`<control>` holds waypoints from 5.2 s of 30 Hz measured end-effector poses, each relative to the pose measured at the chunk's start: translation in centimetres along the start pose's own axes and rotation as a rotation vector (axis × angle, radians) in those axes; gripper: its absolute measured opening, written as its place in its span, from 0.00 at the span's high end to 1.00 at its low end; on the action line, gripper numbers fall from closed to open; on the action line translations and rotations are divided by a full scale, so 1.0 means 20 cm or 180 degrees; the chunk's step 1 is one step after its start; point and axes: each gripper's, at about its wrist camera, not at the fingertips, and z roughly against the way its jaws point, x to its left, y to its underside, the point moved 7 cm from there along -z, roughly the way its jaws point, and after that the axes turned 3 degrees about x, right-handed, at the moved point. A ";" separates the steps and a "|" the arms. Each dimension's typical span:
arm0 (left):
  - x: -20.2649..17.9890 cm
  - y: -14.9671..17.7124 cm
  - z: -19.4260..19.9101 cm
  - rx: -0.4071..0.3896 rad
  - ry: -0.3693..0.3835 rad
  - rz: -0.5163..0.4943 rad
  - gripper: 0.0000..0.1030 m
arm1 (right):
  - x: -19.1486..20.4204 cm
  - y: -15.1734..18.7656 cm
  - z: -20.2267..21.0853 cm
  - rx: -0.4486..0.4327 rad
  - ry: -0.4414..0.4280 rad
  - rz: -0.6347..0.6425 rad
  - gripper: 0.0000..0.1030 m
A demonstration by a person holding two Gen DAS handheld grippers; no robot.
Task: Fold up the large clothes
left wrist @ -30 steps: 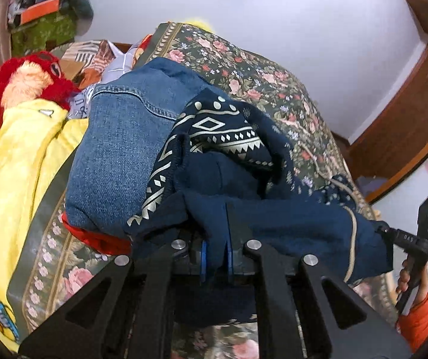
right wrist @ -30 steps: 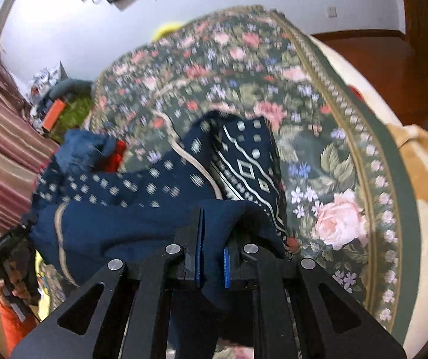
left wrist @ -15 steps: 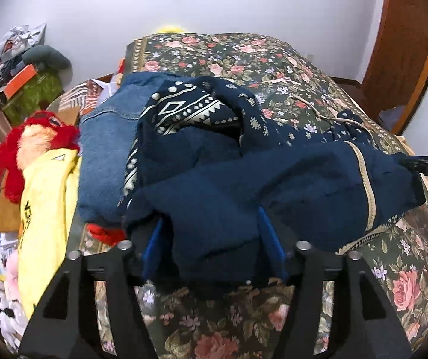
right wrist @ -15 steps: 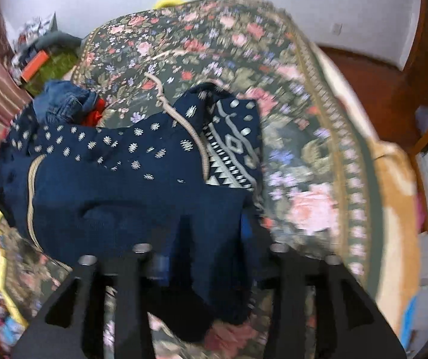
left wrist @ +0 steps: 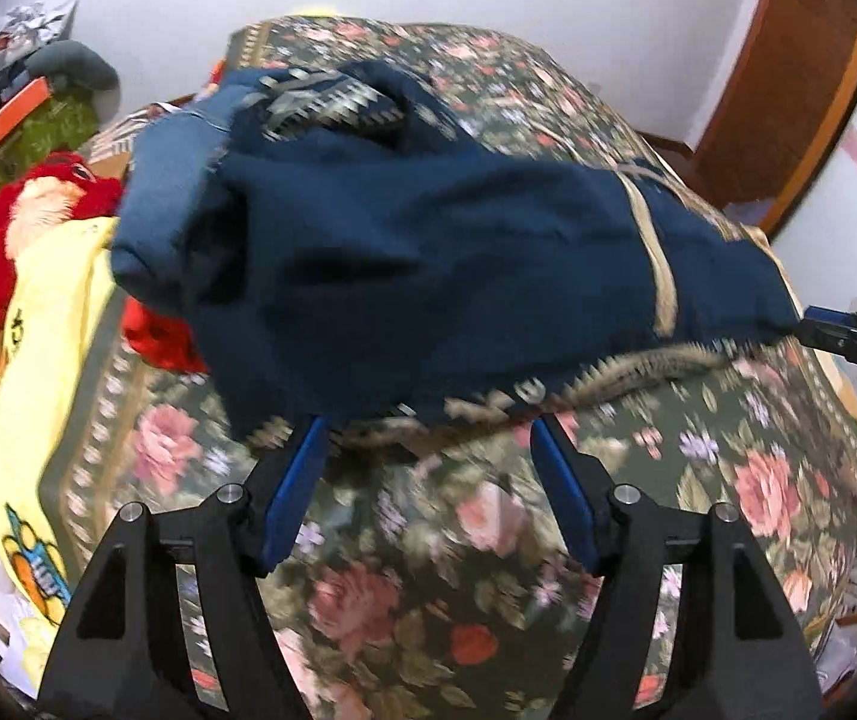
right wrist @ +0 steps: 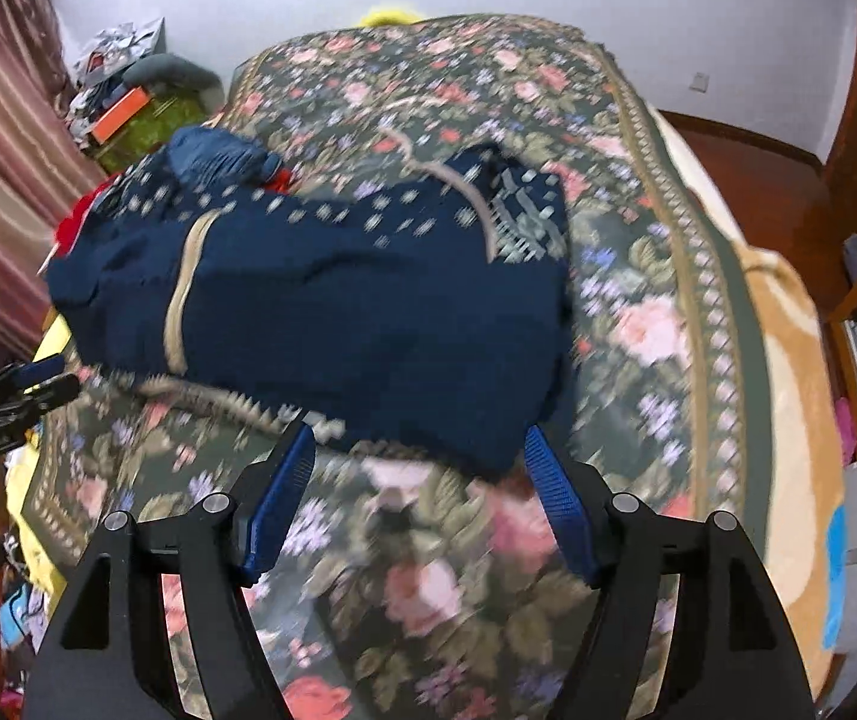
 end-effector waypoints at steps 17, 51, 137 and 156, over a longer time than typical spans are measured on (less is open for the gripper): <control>-0.22 -0.13 -0.21 -0.0070 -0.0404 -0.0461 0.33 | 0.23 -0.04 -0.22 0.0113 0.0252 0.0382 0.33; -0.03 -1.14 -0.14 -0.0655 -0.0896 -0.0644 0.23 | 0.03 -0.95 0.02 -0.0800 0.0323 0.0114 0.33; 0.41 0.11 -0.11 -0.0427 0.0442 0.1359 0.04 | 0.23 -0.24 -0.26 0.0083 0.0218 0.0376 0.24; 0.43 -0.14 -0.44 -0.0691 0.1809 0.2226 0.05 | 0.25 -0.22 -0.29 0.0158 0.0339 0.0479 0.24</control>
